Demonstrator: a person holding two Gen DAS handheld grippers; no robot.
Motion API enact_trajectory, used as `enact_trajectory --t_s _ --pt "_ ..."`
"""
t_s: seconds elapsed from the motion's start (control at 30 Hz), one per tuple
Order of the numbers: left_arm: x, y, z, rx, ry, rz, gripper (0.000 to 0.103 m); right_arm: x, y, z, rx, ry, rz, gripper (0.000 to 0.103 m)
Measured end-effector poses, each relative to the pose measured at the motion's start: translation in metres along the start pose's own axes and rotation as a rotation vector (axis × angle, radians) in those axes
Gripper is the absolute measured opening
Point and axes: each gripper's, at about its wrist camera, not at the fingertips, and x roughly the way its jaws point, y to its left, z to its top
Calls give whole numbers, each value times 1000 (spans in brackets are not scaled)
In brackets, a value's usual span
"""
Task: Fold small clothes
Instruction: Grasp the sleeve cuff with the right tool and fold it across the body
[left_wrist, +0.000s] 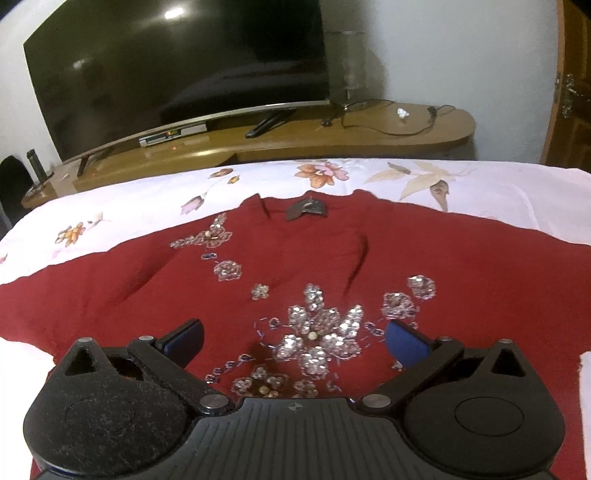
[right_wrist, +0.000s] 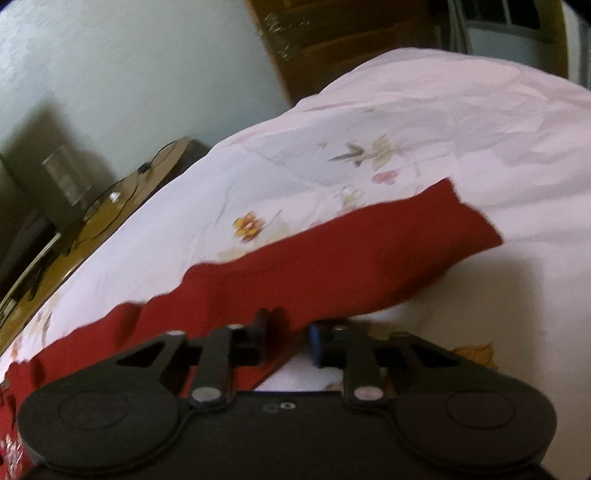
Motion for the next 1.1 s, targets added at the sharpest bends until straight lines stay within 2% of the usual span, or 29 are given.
enact_trajectory --t_s 0.2,0.37,0.5,0.67,0.87,0.93,1.0,1.07,1.1 --pt "5 10 1 -5 7 12 103 -2 5 3 -44 -58 -28 9" --pt "0 31 2 -15 2 14 103 -27 53 1 -182 -123 77 8" --pt "-4 63 0 -43 0 20 103 -50 128 -19 -324 -126 231 8" --pt "-4 108 -9 -80 13 -17 103 -59 218 -73 -434 -43 412 8" --pt "2 153 -16 -125 36 -61 103 -44 289 -151 -483 113 537 8" --pt "6 161 -15 -149 51 -114 103 -39 305 -170 -506 158 564 18" --pt "11 162 -13 -162 68 -171 103 -32 317 -188 -524 224 562 38" --pt "14 157 -13 -166 81 -221 103 -34 314 -193 -522 224 558 42" --pt "15 152 -13 -165 86 -252 103 -39 312 -193 -523 211 554 49"
